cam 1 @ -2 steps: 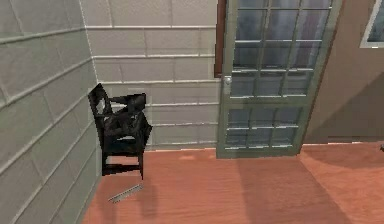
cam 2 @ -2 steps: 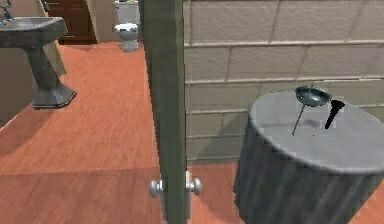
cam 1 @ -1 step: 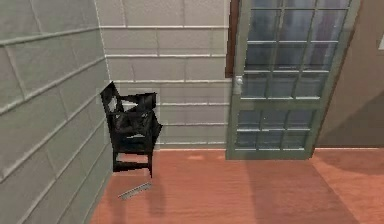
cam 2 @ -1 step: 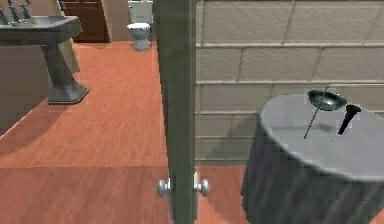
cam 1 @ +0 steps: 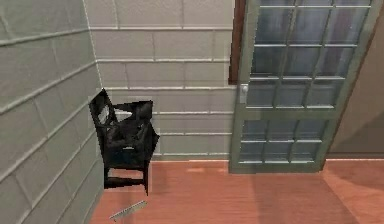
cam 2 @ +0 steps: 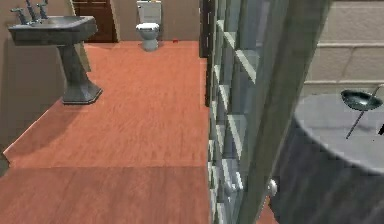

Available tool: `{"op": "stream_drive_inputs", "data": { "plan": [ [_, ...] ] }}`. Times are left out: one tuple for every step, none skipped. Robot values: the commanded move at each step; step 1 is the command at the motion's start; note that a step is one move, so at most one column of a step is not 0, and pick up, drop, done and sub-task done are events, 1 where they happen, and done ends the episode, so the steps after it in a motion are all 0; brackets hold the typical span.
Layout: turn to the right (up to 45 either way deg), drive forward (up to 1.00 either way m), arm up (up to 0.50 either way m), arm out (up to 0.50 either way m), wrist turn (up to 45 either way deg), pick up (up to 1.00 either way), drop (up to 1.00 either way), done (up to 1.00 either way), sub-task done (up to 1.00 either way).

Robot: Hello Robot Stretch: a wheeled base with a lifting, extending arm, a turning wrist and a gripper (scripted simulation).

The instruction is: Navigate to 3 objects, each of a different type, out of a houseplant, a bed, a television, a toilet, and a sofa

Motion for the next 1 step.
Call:
{"op": "stream_drive_inputs", "data": {
  "plan": [
    [0.0,0.30,0.00,0.00,0.0,0.00,0.00,0.00,0.00]
  ]
}}
